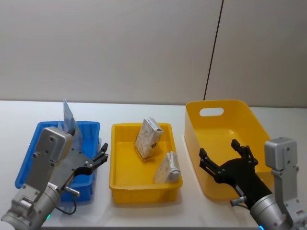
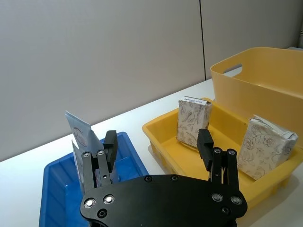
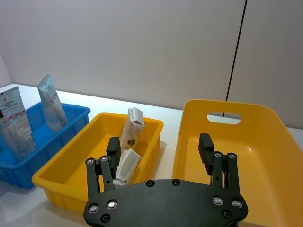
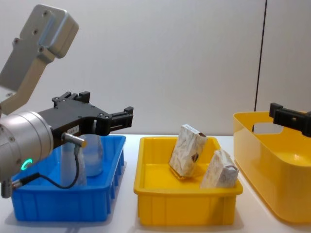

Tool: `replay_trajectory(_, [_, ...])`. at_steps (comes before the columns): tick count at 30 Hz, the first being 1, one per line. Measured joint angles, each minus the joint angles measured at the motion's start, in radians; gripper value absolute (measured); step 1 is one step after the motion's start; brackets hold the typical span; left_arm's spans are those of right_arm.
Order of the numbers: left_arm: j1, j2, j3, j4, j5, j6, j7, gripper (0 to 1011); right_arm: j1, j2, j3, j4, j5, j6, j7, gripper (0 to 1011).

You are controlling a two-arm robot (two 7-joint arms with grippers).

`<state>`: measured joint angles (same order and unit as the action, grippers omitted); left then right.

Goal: Bimanual collaborative sorting of washing and personal care products

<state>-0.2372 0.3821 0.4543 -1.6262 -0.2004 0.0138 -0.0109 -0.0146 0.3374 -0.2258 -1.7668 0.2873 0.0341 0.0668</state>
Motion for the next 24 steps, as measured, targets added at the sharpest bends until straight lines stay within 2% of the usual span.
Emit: replay_trajectory(24, [0.0, 0.0, 0.0, 0.0, 0.0, 0.0, 0.0, 1001, 0.0, 0.0, 0.0, 0.0, 0.0, 0.0, 0.0, 1004])
